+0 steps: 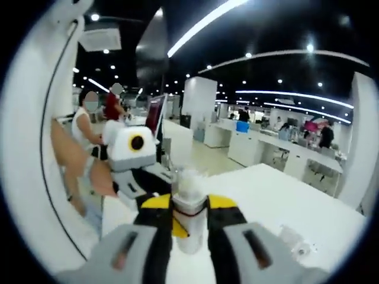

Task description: Arrange the skincare products in the storage area until every visible bottle or jar stands upright without overlapping.

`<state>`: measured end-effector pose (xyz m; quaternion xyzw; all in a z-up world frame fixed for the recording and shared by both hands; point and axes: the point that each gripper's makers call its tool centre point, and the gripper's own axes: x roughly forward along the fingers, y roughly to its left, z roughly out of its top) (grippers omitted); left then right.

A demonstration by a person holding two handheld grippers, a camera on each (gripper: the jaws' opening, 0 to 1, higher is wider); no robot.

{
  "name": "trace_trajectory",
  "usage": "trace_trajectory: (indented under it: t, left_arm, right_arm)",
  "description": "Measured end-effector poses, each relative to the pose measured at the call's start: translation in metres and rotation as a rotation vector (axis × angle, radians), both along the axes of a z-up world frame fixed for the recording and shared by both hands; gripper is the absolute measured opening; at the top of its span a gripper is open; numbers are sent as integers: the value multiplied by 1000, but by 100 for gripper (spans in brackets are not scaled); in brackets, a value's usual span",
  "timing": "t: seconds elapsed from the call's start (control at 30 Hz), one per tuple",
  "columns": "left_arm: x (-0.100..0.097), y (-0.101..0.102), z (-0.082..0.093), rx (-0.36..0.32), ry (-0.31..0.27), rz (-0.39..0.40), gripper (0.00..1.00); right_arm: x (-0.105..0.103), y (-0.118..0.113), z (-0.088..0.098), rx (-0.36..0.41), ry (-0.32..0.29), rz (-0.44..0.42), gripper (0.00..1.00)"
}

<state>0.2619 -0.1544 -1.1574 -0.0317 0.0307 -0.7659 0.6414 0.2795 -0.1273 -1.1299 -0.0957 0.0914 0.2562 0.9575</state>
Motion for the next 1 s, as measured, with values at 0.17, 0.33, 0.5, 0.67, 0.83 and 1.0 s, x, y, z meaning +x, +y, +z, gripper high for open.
trace_trajectory:
  t: [0.17,0.33,0.5,0.67,0.83,1.0]
  left_arm:
    - [5,8,-11,54,21,37,21]
    - [17,22,-35,144,52,102,27]
    - [26,40,-46,173,85,158,33]
    - [29,58,-52,217,101,205,33]
    - [34,81,-54,219,116,262,32]
    - [42,99,-58,226,150,331,33]
  right_arm:
    - [3,4,-8,6,-4,4,19]
    - [12,-5,-13,66,-12,-44,19]
    - [22,-36,-29,123,1,-159,19]
    - [29,-78,-81,168,84,-325,19]
    - [34,-108,-128,129,153,-401,19]
    - [39,-125,-158,153,201,-444,19]
